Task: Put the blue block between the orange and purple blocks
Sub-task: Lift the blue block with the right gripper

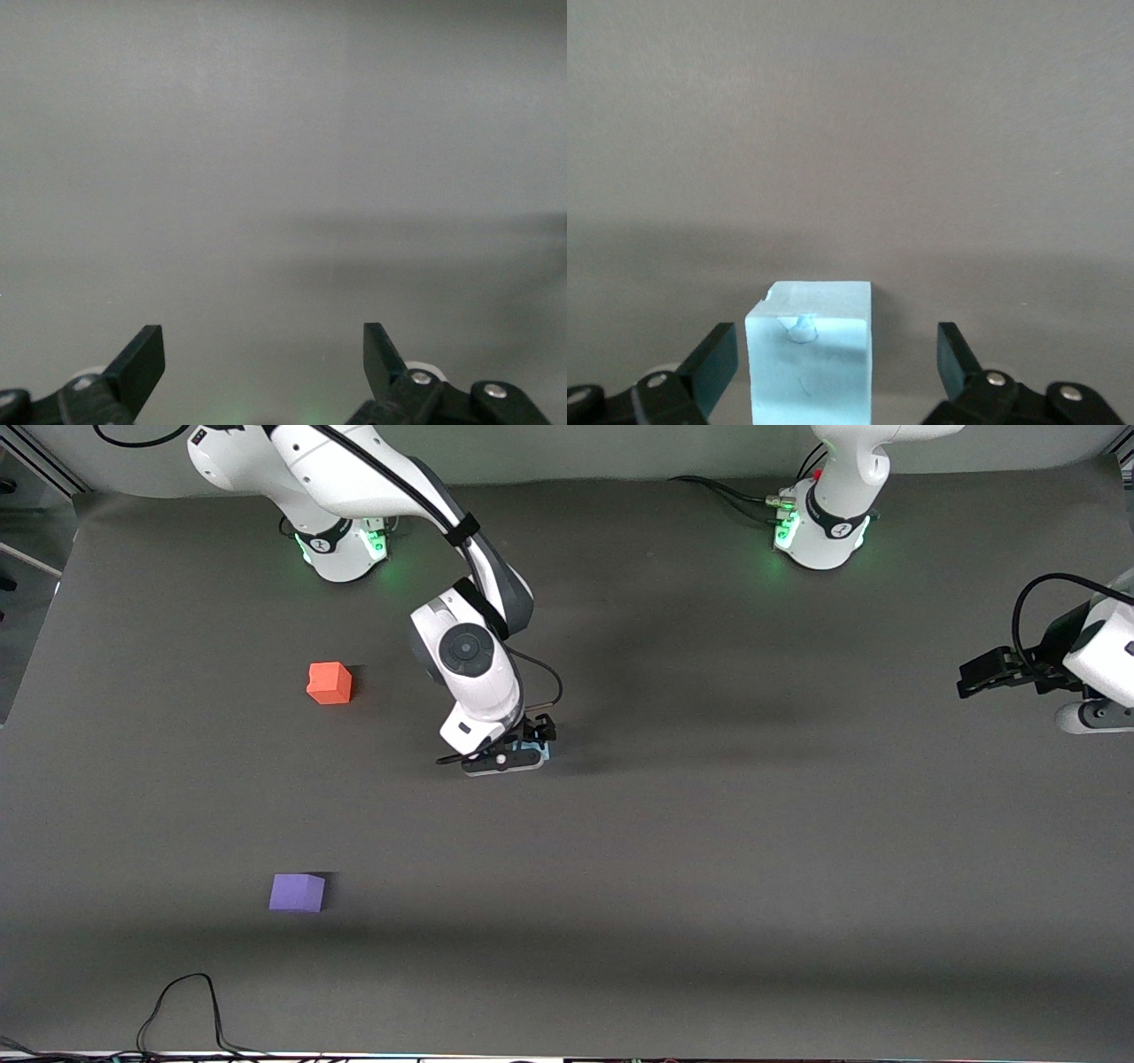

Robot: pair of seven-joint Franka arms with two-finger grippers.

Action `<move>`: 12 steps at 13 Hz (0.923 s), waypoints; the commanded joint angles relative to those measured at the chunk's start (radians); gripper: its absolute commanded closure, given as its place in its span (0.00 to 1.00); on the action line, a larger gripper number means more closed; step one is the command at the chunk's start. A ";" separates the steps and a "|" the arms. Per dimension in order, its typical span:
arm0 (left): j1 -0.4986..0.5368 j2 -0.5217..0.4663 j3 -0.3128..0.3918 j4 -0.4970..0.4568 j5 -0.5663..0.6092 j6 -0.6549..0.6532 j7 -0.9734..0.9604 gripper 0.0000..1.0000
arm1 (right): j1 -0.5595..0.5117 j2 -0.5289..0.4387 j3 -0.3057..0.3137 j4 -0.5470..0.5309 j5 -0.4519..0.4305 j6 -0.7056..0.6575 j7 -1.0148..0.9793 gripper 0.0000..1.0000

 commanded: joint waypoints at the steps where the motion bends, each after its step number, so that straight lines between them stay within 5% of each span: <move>1: -0.024 -0.014 0.015 -0.006 0.012 -0.012 0.020 0.00 | 0.023 0.018 -0.008 0.004 0.002 0.025 0.056 0.00; 9: -0.076 -0.011 0.054 -0.012 0.015 -0.003 0.021 0.00 | 0.050 0.073 -0.008 0.001 0.002 0.102 0.133 0.04; 11: -0.070 -0.013 0.052 -0.010 0.015 -0.004 0.020 0.00 | 0.065 0.077 -0.008 0.001 0.004 0.102 0.142 0.22; 12: -0.068 -0.013 0.052 -0.010 0.015 -0.004 0.021 0.00 | 0.065 0.077 -0.009 -0.001 0.002 0.102 0.155 0.40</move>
